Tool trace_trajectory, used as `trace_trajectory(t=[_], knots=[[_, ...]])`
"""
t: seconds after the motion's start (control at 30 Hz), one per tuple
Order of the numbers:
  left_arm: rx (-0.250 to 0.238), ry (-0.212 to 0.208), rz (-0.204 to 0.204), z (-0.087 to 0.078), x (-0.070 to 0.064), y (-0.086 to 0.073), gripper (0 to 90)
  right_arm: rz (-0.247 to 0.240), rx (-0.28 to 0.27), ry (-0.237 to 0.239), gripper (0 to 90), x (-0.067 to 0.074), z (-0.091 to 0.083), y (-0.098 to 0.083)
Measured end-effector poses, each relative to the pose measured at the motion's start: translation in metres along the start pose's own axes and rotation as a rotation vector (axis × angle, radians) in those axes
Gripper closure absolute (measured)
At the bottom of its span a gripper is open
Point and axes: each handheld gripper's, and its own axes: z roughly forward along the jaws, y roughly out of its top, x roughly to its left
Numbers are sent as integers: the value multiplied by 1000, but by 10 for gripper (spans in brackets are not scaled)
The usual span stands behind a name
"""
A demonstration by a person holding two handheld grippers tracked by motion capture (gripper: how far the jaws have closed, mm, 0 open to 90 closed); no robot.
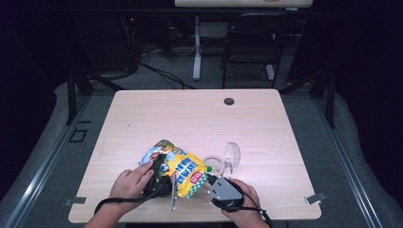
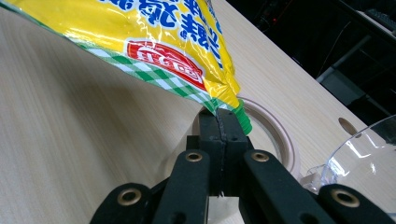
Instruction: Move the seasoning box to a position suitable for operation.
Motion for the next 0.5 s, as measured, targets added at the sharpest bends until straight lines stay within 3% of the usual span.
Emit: trace_trajectory(t=[0.5], knots=[[18, 18, 53, -3, 4, 2, 649, 4, 2, 1, 900, 0, 2, -1]])
